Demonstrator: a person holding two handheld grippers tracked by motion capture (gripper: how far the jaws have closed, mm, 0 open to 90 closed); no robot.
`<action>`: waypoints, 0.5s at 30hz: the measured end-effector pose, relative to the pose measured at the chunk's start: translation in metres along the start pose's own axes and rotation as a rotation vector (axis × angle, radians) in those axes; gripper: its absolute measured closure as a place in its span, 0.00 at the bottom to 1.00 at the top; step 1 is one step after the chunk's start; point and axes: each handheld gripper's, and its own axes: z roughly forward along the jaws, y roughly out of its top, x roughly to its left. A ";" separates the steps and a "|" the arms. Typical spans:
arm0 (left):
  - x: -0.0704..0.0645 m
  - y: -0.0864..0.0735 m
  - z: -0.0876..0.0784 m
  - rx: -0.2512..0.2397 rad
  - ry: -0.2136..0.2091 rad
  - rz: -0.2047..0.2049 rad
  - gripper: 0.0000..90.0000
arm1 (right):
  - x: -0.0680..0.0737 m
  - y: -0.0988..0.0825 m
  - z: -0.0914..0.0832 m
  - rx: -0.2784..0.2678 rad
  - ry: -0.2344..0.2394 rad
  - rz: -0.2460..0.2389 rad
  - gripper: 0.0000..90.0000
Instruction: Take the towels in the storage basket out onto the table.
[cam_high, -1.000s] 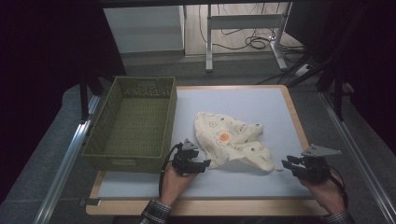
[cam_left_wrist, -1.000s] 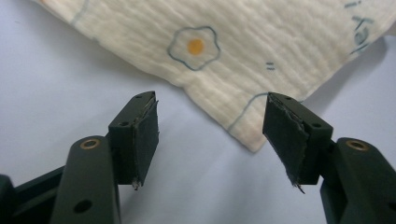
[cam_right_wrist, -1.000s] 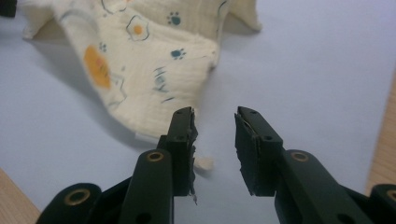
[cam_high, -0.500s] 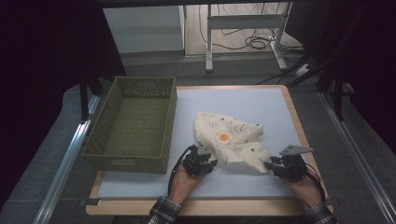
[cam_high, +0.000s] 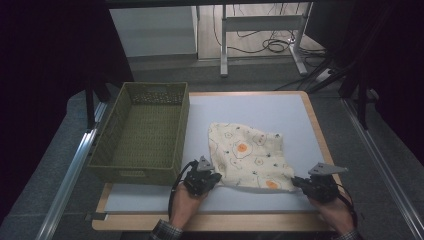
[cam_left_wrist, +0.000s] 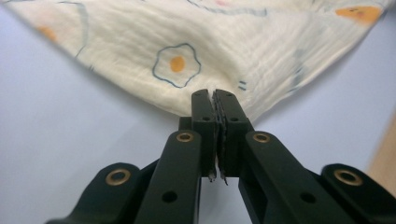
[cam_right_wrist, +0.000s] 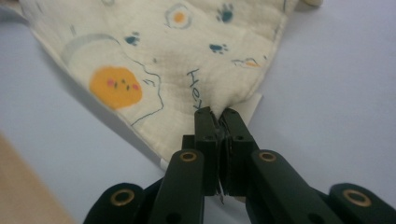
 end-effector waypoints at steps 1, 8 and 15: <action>-0.001 -0.004 -0.005 0.005 -0.009 -0.003 0.97 | 0.002 -0.002 -0.004 -0.007 0.010 0.004 0.96; -0.005 -0.020 -0.015 0.025 -0.016 -0.018 0.79 | 0.011 -0.020 -0.016 0.007 0.044 0.022 0.79; 0.000 0.002 -0.017 -0.044 0.025 -0.028 0.52 | -0.006 -0.003 -0.026 -0.054 -0.005 0.044 0.73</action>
